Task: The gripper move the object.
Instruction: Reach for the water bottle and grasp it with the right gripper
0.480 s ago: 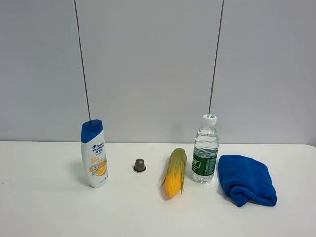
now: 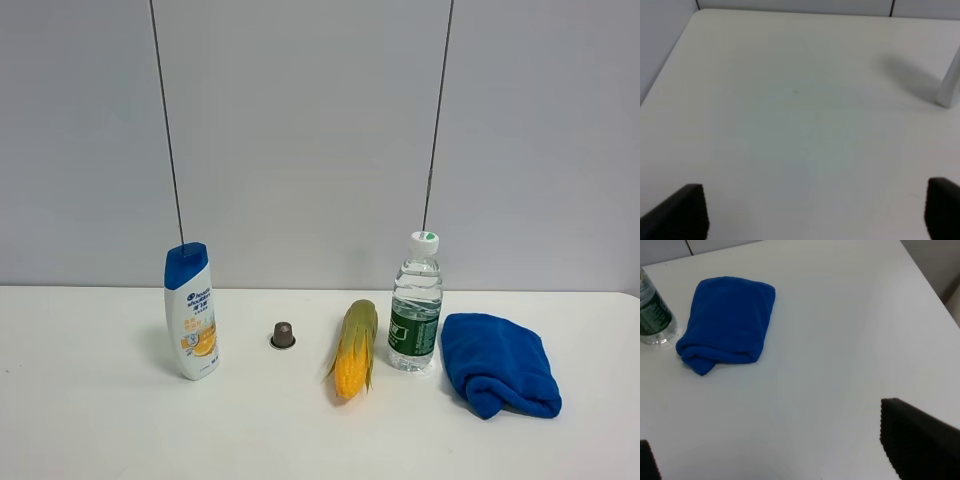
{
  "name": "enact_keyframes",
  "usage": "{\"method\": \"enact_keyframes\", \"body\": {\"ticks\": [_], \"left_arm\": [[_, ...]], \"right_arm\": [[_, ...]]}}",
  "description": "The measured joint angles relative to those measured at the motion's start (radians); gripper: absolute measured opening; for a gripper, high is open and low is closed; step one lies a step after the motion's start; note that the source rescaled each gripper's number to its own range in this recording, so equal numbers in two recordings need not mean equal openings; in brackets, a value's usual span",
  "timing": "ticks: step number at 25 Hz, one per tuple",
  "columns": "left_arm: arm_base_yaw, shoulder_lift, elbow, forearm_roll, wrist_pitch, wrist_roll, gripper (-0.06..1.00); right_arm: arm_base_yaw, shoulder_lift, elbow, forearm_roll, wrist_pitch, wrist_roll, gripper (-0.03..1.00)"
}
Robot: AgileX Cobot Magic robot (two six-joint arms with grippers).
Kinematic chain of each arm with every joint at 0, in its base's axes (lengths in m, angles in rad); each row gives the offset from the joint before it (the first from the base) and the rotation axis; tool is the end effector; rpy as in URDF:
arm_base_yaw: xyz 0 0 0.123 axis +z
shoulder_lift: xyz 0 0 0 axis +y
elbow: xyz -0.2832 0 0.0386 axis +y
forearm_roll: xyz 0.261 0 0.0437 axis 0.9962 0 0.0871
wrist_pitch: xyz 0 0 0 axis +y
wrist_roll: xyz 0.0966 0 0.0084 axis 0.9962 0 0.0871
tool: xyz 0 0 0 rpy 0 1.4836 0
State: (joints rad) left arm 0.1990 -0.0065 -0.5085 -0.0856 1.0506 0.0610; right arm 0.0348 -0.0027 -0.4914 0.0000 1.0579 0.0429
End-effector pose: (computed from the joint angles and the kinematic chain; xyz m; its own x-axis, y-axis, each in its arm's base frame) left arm 0.0106 -0.0052 0.2845 -0.4259 -0.0672 -0.9023 -0.1238 0.9922 -0.0155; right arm 0.0119 0.0004 0.2786 -0.4596 0.0269 -0.8877 -0.0151 0.9992 0.0381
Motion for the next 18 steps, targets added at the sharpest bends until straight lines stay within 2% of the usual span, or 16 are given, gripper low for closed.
{"method": "enact_keyframes", "body": {"ticks": [18], "left_arm": [[0.000, 0.000, 0.000, 0.000, 0.000, 0.000, 1.00]], "right_arm": [[0.000, 0.000, 0.000, 0.000, 0.000, 0.000, 0.80]]}}
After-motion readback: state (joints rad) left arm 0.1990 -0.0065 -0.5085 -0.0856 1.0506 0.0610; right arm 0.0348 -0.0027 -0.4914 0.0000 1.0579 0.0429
